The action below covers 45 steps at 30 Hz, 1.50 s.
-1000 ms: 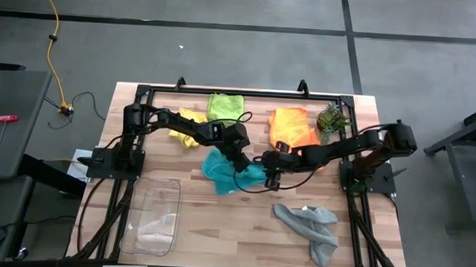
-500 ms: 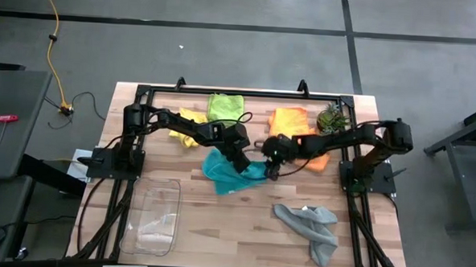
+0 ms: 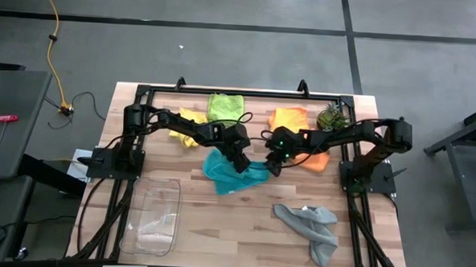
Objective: Fold microfiber towels
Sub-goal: Fold the blue microfiber towel
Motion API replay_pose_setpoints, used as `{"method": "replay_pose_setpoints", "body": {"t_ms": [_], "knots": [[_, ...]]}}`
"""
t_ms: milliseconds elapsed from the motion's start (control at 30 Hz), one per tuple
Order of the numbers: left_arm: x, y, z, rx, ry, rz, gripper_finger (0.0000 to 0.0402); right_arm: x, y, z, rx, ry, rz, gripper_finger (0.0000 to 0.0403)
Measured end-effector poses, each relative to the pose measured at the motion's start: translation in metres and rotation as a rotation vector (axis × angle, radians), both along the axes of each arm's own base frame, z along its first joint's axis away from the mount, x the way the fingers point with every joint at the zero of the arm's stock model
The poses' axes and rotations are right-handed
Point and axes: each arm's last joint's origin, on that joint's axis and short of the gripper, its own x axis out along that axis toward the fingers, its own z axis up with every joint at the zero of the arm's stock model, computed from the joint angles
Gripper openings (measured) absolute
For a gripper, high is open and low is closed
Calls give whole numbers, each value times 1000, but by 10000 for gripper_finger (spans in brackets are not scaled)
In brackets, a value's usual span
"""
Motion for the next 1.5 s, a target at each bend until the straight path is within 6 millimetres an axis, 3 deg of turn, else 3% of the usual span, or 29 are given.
{"method": "replay_pose_setpoints", "body": {"t_ms": [533, 667, 867, 1100, 1300, 1500], "knots": [[0, 0, 0, 1, -1, 1, 0, -6, 4, -4, 17, 91, 6, 153], [0, 0, 0, 2, 0, 2, 0, -6, 4, -4, 24, 92, -7, 118], [0, 0, 0, 3, 0, 3, 0, -7, 4, -3, 40, 90, -23, 12], [-3, 10, 2, -48, -16, 4, 2, -11, 4, 19, 8, 23, -50, 3], [-14, 30, 22, -106, -77, -12, 35, -24, 5, 42, -46, -12, -78, 1], [-28, 36, 66, 0, -164, -63, 90, -30, 6, 55, -60, -45, -87, 0]]}}
